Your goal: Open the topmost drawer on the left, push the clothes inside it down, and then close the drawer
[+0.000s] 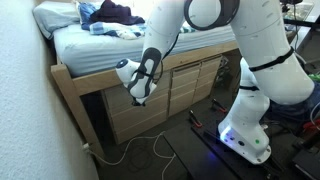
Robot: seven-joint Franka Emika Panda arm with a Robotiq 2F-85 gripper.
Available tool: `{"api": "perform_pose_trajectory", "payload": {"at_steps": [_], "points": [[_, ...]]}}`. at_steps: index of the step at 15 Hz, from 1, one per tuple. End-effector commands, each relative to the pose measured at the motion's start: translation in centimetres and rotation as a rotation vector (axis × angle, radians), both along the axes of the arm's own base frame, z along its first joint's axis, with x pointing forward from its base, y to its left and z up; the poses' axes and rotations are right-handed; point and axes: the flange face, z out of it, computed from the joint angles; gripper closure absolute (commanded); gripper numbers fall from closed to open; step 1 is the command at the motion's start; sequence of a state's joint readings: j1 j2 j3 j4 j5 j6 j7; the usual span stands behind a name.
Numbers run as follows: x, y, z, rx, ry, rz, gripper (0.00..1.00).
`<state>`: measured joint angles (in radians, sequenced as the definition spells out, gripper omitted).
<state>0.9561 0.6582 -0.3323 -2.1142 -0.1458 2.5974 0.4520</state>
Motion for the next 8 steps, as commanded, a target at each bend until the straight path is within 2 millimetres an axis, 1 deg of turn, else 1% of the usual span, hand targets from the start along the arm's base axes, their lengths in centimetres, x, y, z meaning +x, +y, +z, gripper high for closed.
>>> {"api": "perform_pose_trajectory", "payload": {"at_steps": [1, 6, 7, 8], "points": [[-1.8, -0.1, 3.6, 0.079, 0.015, 0.073, 1.0], [-2.9, 0.1, 7.0, 0.169, 0.005, 0.108, 1.0], [-1.9, 1.0, 5.2, 0.132, 0.013, 0.072, 1.0], [-2.0, 1.1, 5.6, 0.141, 0.012, 0.072, 0.99]]}}
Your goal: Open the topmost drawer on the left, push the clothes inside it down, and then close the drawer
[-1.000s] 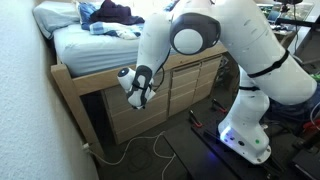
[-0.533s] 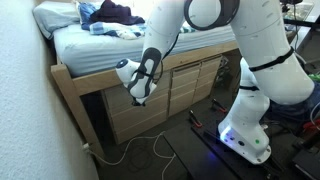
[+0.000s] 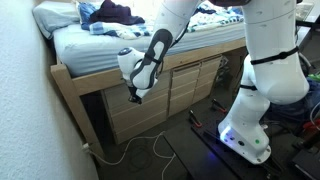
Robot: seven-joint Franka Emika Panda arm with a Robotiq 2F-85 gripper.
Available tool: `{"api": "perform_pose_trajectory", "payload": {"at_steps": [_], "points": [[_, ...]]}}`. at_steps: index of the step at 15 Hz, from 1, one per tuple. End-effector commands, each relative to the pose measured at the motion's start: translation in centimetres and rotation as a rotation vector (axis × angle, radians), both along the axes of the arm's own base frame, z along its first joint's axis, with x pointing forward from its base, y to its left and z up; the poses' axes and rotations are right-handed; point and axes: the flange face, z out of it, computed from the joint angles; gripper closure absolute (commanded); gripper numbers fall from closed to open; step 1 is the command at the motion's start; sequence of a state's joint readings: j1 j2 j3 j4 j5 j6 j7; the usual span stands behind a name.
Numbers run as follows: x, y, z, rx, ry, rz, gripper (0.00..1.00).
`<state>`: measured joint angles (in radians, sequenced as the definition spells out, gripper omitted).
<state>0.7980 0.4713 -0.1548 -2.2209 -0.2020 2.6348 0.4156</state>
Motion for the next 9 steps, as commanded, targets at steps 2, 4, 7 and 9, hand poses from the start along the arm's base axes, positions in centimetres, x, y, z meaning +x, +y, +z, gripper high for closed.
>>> {"api": "perform_pose_trajectory", "payload": {"at_steps": [2, 4, 7, 9], "points": [[0.12, -0.14, -0.12, -0.002, 0.002, 0.003, 0.99], [0.03, -0.1, -0.56, -0.007, 0.007, 0.005, 0.99], [0.01, -0.07, -0.65, -0.007, 0.009, 0.005, 0.99], [0.03, -0.09, -0.65, -0.007, 0.009, 0.005, 0.99]]}}
